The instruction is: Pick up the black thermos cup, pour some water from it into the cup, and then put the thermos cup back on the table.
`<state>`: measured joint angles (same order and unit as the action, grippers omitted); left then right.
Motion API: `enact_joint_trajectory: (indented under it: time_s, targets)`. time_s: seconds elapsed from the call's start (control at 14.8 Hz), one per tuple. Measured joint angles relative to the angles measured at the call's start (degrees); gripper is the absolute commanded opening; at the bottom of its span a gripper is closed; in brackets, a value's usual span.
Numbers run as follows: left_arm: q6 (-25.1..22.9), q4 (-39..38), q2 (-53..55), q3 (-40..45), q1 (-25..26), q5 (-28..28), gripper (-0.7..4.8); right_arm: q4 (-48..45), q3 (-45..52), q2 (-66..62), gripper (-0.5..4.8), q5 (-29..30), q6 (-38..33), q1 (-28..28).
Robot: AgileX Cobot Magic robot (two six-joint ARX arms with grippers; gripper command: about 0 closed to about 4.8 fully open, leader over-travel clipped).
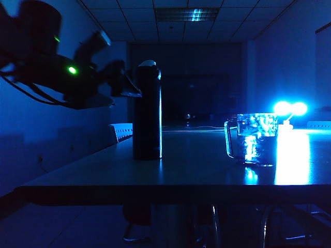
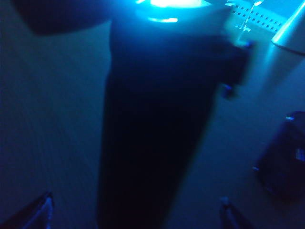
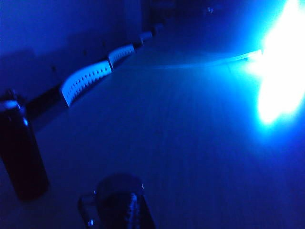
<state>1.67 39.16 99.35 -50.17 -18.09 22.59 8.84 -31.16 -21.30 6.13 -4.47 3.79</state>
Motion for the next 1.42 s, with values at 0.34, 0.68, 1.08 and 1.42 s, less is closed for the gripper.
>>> enact_joint_trajectory:
  time_s: [0.34,0.68,1.08,1.42]
  targets:
    - [-0.74,1.33,7.82,-5.03,-0.48,2.95,4.79,2.64,0.02,-0.02,-0.05,0.0,0.0,0.0]
    - [-0.76,3.54,11.89,-8.76,-0.85,2.93,4.79,2.67,0.0,-0.02,-0.05,0.0,0.0,0.0]
    - [-0.85,3.76,16.33,-13.25,-3.26,2.71,4.79,2.82,0.02,-0.04,-0.05,0.0,0.0,0.0]
    - [-0.87,4.2,17.4,-13.44,-3.72,1.97,4.79,3.72,0.0,-0.02,-0.05,0.0,0.0,0.0]
